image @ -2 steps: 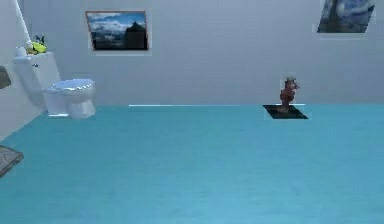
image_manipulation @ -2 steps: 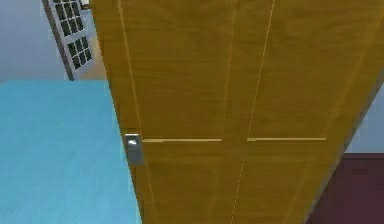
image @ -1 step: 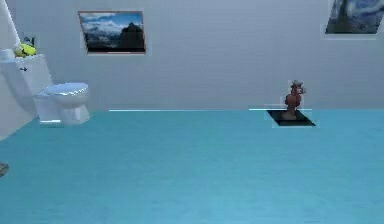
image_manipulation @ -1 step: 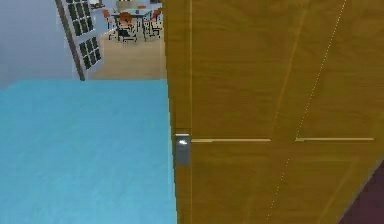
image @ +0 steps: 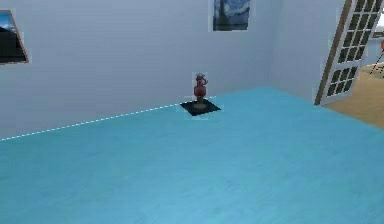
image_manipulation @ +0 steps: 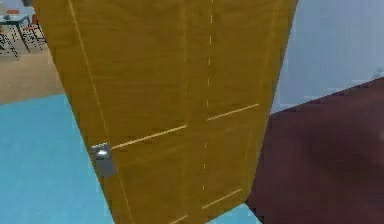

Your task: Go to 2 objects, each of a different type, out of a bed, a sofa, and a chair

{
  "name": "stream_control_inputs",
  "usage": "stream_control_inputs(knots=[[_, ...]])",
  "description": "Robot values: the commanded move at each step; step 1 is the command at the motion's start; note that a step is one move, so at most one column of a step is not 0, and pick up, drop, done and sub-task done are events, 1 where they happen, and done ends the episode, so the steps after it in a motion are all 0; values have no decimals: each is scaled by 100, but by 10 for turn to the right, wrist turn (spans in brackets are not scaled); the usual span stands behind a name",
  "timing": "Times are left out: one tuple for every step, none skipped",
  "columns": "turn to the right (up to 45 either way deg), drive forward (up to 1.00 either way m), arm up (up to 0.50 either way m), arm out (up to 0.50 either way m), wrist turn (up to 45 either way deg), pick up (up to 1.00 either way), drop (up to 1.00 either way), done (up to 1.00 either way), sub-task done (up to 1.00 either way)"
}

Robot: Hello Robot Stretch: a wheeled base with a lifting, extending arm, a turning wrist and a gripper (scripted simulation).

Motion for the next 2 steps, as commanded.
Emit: stream_control_inputs(knots=[[0,20,0,0,0,0,0,0,0],[150,0,0,0,0,0,0,0,0]])
